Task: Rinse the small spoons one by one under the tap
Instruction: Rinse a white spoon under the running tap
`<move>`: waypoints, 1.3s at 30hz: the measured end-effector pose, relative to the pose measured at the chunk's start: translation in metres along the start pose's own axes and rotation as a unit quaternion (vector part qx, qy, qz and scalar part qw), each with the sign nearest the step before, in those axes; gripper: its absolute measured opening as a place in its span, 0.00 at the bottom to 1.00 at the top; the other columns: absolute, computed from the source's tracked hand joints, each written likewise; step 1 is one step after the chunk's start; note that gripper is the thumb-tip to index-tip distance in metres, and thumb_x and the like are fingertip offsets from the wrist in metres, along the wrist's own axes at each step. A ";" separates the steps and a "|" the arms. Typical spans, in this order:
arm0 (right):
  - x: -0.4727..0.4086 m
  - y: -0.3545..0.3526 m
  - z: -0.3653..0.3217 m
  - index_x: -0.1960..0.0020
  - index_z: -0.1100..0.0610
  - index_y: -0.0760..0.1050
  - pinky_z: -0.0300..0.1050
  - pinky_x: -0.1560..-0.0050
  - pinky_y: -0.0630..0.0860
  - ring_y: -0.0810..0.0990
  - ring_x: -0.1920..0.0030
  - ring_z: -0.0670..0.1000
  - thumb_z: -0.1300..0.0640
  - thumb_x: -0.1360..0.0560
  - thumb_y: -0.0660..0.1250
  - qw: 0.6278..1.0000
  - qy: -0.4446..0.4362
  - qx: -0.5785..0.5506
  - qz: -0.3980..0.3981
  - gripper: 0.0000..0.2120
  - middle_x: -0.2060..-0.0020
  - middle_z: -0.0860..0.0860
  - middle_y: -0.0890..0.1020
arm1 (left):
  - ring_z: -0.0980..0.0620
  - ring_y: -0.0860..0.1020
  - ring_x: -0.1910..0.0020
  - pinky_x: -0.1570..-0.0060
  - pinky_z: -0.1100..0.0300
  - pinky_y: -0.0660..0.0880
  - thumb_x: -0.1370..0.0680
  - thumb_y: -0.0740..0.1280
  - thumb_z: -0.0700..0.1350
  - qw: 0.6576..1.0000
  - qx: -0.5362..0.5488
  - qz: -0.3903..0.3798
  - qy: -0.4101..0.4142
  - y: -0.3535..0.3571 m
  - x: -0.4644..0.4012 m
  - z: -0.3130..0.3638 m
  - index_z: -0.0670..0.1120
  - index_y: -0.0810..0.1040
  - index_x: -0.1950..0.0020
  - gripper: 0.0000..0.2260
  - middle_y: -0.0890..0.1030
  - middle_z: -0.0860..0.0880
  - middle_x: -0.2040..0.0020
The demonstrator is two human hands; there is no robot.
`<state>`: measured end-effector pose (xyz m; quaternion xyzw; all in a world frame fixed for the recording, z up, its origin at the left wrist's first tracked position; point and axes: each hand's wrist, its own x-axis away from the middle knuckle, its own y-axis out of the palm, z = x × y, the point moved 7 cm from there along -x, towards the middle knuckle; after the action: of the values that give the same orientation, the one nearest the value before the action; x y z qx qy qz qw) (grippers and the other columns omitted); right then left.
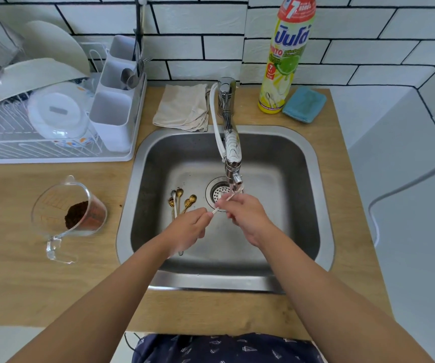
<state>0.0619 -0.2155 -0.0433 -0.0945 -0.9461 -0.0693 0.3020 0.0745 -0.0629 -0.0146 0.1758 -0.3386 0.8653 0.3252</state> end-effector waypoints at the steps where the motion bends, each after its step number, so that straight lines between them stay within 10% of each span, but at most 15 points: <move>1: 0.002 0.006 0.002 0.52 0.55 0.84 0.33 0.70 0.71 0.75 0.70 0.41 0.59 0.26 0.77 0.999 0.002 0.027 -0.025 0.04 0.65 0.47 0.83 | 0.54 0.70 0.66 0.64 0.59 0.67 0.14 0.53 0.55 1.000 -0.006 0.003 0.003 -0.001 0.001 0.000 0.47 0.74 0.53 0.17 0.75 0.50 0.64; 15: -0.008 -0.010 -0.001 0.40 0.52 0.74 0.39 0.59 0.75 0.78 0.71 0.43 0.59 0.27 0.78 0.997 -0.014 -0.047 0.065 0.20 0.60 0.51 0.86 | 0.55 0.70 0.68 0.66 0.61 0.67 0.14 0.53 0.53 0.999 -0.044 0.023 0.019 -0.002 0.001 -0.002 0.51 0.71 0.59 0.16 0.74 0.52 0.66; 18: -0.010 -0.011 -0.007 0.48 0.58 0.79 0.35 0.66 0.74 0.81 0.72 0.43 0.58 0.22 0.74 0.995 -0.033 -0.037 0.085 0.06 0.63 0.51 0.86 | 0.56 0.69 0.68 0.68 0.63 0.67 0.15 0.54 0.54 1.000 -0.024 0.011 -0.010 0.001 0.004 -0.016 0.49 0.74 0.56 0.16 0.74 0.52 0.66; 23: -0.007 0.007 -0.008 0.50 0.53 0.79 0.33 0.67 0.73 0.86 0.67 0.47 0.54 0.15 0.61 0.996 -0.066 0.019 0.063 0.10 0.59 0.51 0.88 | 0.54 0.69 0.67 0.71 0.67 0.67 0.15 0.54 0.52 0.999 0.005 0.013 -0.050 -0.004 0.012 -0.037 0.47 0.75 0.58 0.17 0.74 0.50 0.66; 39: -0.008 0.004 -0.019 0.54 0.54 0.84 0.41 0.63 0.81 0.84 0.67 0.47 0.54 0.18 0.69 0.995 -0.081 -0.048 0.044 0.08 0.61 0.53 0.88 | 0.53 0.68 0.67 0.68 0.60 0.64 0.15 0.52 0.53 0.999 -0.038 0.016 -0.013 -0.010 0.014 -0.022 0.47 0.71 0.61 0.19 0.70 0.49 0.67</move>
<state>0.0802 -0.2160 -0.0320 -0.1556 -0.9580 -0.0932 0.2222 0.0691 -0.0358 -0.0176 0.1693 -0.3780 0.8544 0.3137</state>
